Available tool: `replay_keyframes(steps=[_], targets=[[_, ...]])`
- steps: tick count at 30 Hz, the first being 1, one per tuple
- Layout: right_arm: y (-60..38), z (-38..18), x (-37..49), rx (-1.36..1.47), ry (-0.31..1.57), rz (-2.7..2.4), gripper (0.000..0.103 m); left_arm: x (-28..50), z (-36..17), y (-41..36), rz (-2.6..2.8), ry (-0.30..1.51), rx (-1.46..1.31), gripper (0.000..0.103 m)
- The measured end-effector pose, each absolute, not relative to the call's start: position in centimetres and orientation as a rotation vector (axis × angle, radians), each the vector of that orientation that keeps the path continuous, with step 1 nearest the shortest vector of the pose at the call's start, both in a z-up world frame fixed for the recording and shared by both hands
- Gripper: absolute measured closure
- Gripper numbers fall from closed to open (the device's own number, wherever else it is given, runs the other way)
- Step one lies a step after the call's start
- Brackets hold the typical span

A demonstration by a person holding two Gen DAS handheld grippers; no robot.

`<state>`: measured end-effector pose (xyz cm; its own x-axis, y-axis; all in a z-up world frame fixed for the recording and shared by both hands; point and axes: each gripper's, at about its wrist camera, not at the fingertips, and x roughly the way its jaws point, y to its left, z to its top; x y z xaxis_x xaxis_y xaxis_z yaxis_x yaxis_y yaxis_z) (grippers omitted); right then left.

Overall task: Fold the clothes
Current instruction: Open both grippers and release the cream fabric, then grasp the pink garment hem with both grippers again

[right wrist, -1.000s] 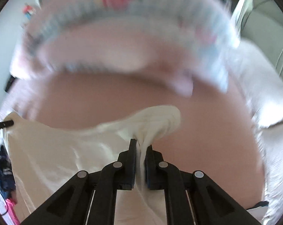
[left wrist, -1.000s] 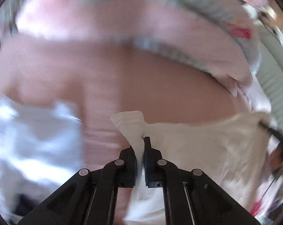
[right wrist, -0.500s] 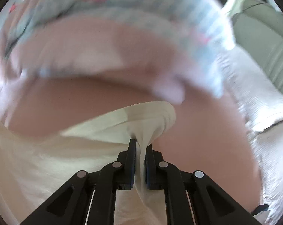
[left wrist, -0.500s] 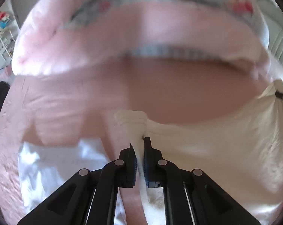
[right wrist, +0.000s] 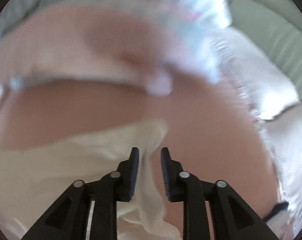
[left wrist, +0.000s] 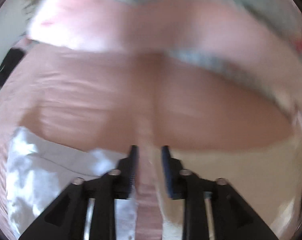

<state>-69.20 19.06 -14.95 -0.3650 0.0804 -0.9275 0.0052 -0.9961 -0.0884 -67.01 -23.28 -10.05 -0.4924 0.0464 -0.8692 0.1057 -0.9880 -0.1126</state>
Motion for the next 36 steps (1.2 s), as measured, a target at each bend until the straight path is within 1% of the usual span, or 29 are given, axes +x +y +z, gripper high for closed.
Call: replay_keyframes(steps=[1, 2, 3, 6, 11, 15, 17, 18, 20, 21, 27, 29, 30, 31, 33, 35, 36], targets=[[18.6, -14.7, -68.0, -1.755, -0.101, 2.568, 0.072, -66.4, -9.7, -23.6, -2.671, 0.314, 1.600, 0.064], [18.2, -14.5, -66.9, -1.766, -0.085, 2.581, 0.072, -65.5, -9.8, -23.6, -2.676, 0.371, 1.656, 0.064], [17.8, -14.3, -65.7, -1.777, -0.068, 2.593, 0.072, -63.8, -9.6, -23.1, -2.689, 0.375, 1.705, 0.064], [16.5, -13.6, -62.3, -1.809, -0.017, 2.630, 0.072, -58.9, -9.8, -19.8, -2.775, 0.270, 1.822, 0.064], [14.3, -12.5, -56.5, -1.865, 0.069, 2.688, 0.072, -50.0, -10.6, -11.9, -2.943, 0.109, 2.025, 0.064], [11.9, -14.7, -50.7, -2.016, -0.036, 2.656, 0.072, -45.1, -14.3, -6.8, -2.858, -0.087, 2.138, 0.064], [11.4, -16.2, -48.2, -2.089, -0.089, 2.608, 0.072, -43.2, -15.5, -6.1, -2.817, -0.120, 2.090, 0.065], [11.6, -16.7, -47.3, -2.081, -0.096, 2.599, 0.071, -42.2, -15.2, -6.1, -2.833, -0.123, 2.029, 0.065], [12.2, -17.5, -45.5, -2.062, -0.110, 2.584, 0.068, -40.4, -14.6, -6.5, -2.806, -0.107, 2.001, 0.065], [12.5, -17.3, -44.9, -2.035, -0.081, 2.595, 0.063, -39.4, -14.4, -6.8, -2.789, -0.099, 1.993, 0.064], [13.4, -17.0, -41.2, -1.916, -0.042, 2.651, 0.060, -35.9, -15.4, -7.9, -2.852, -0.195, 1.852, 0.063], [13.6, -17.0, -39.9, -1.877, -0.037, 2.669, 0.055, -36.2, -15.2, -7.4, -2.820, -0.222, 1.863, 0.060], [12.9, -17.1, -39.4, -1.871, -0.150, 2.678, 0.054, -36.6, -15.0, -6.9, -2.789, -0.240, 1.878, 0.060], [12.4, -16.9, -38.9, -1.848, -0.224, 2.685, 0.053, -36.9, -14.9, -6.5, -2.757, -0.258, 1.893, 0.060], [13.2, -16.8, -38.3, -1.852, -0.124, 2.677, 0.053, -36.6, -14.4, -4.9, -2.709, -0.387, 1.926, 0.060], [13.9, -16.7, -37.6, -1.853, -0.028, 2.667, 0.052, -35.2, -14.3, -4.4, -2.699, -0.435, 1.894, 0.060], [14.1, -16.6, -36.9, -1.852, -0.024, 2.669, 0.052, -34.4, -14.2, -4.2, -2.695, -0.454, 1.875, 0.059]])
